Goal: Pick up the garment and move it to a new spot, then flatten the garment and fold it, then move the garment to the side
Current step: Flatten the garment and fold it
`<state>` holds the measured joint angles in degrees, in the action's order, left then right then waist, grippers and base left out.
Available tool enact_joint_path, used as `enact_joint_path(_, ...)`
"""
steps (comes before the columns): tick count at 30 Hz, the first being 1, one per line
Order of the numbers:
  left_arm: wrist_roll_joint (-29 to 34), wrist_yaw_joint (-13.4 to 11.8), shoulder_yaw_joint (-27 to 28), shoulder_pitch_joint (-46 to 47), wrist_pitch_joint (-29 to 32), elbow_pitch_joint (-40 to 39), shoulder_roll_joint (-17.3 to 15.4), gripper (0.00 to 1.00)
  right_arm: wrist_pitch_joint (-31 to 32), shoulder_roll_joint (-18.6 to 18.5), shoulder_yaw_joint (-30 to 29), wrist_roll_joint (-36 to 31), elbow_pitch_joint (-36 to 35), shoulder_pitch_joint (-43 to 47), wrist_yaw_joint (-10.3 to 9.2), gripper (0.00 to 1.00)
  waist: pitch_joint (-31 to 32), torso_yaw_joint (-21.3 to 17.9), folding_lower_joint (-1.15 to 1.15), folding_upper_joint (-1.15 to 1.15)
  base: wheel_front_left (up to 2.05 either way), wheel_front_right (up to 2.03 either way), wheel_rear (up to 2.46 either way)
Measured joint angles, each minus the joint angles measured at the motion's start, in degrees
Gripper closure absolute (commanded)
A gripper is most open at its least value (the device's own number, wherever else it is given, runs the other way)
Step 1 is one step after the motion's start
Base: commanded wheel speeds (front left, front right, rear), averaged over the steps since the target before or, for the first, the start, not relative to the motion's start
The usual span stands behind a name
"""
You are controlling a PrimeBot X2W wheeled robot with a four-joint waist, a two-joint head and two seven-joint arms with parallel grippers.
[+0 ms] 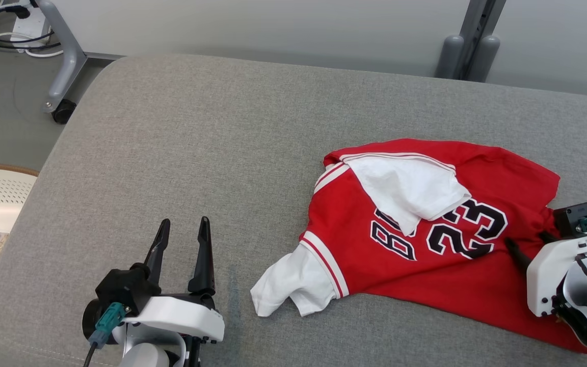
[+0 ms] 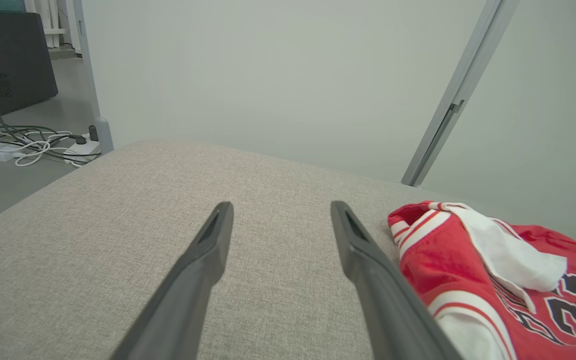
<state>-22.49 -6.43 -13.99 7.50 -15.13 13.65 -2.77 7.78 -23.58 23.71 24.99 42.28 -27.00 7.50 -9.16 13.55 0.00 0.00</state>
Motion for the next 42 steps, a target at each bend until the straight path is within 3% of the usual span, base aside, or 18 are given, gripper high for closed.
enact_joint_path(1,0.07,0.01,-0.02,0.00,0.00,0.07,0.00,0.00,-0.23,0.02,0.36,0.24,0.64,-0.40,0.00,0.61,0.04,0.07,0.00,0.00,0.00,0.00,0.00)
enact_joint_path(3,0.20,0.07,-0.14,0.00,0.00,0.24,-0.01,0.00,-1.40,0.00,1.10,0.18,1.44,-1.00,0.00,0.84,0.12,0.25,0.00,0.00,0.00,0.00,0.00)
enact_joint_path(4,0.20,0.07,-0.20,0.00,0.00,0.31,-0.01,0.00,-2.10,-0.04,1.37,0.04,1.85,-1.32,0.00,1.00,0.16,0.33,0.00,0.00,0.00,0.00,0.00)
enact_joint_path(16,0.31,0.38,-0.82,0.14,0.00,0.37,0.01,0.00,-7.50,0.16,3.48,-5.04,6.23,-13.26,0.00,1.00,-0.46,0.58,0.00,0.00,0.00,0.00,0.00)
enact_joint_path(27,0.30,0.51,-1.78,1.99,0.00,0.32,-0.01,0.00,-10.94,2.56,5.17,-11.82,16.93,-26.67,0.00,1.00,-3.82,3.47,0.00,0.00,0.00,0.00,0.00)
enact_joint_path(28,0.30,0.51,-1.82,2.27,0.00,0.24,-0.01,0.00,-11.35,3.11,5.08,-12.14,18.17,-27.27,0.00,0.67,-4.15,3.71,0.00,0.00,0.00,0.00,0.00)
enact_joint_path(29,0.29,0.51,-1.86,2.41,0.00,0.18,-0.02,0.00,-11.91,3.65,4.87,-12.55,19.40,-27.80,0.00,0.53,-4.49,3.93,0.00,0.00,0.00,0.00,0.00)
enact_joint_path(30,0.24,0.51,-1.92,2.43,0.00,0.16,-0.01,0.00,-12.50,4.03,4.45,-12.68,20.58,-28.21,0.00,0.00,-4.79,4.10,0.00,0.00,0.00,0.00,0.00)
enact_joint_path(36,0.24,0.23,-1.23,2.55,0.00,0.04,-0.02,0.00,-19.08,7.06,2.29,-12.65,24.91,-29.59,0.00,0.00,-5.29,3.19,0.00,0.00,0.00,0.00,0.00)
enact_joint_path(42,0.54,0.03,-0.56,2.13,0.00,-0.01,-0.02,0.00,-22.03,5.70,-0.99,-7.71,23.79,-27.54,0.00,0.00,-4.04,0.43,0.00,0.00,0.00,0.00,0.00)
